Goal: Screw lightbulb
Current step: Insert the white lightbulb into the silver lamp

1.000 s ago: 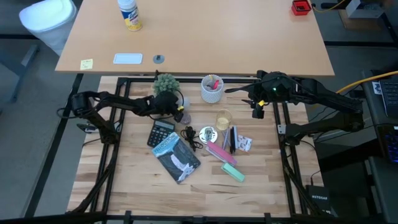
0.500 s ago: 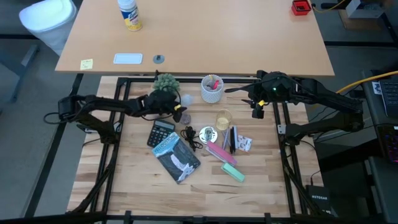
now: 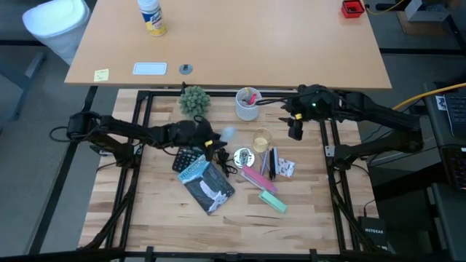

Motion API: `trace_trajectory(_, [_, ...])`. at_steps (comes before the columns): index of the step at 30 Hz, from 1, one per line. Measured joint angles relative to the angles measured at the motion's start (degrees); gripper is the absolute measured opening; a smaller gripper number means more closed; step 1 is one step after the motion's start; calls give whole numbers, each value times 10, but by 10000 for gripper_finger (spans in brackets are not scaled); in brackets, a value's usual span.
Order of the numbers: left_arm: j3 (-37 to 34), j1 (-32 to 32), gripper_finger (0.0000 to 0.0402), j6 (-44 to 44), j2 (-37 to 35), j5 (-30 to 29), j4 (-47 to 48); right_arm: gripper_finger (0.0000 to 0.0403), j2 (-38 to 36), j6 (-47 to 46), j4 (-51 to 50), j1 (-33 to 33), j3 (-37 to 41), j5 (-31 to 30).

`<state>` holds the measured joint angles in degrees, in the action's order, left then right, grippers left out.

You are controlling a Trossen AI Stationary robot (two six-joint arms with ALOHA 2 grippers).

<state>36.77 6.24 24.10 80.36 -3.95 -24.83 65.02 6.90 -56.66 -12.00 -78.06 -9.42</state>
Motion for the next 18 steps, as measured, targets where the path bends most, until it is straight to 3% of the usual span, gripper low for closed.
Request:
trace_trajectory(5, [0,-28,144,0,0,0,-33,200,30,-25,-6,0,0,11])
trace_trajectory(11, [1,-52,144,-1,0,-15,-50,200,43,-21,-5,1,6,151])
trace_trajectory(14, [1,-65,145,-2,1,-37,-52,200,32,-22,53,1,43,209])
trace_trajectory(18, [0,-84,145,-14,8,-68,-55,200,11,-22,186,0,137,221])
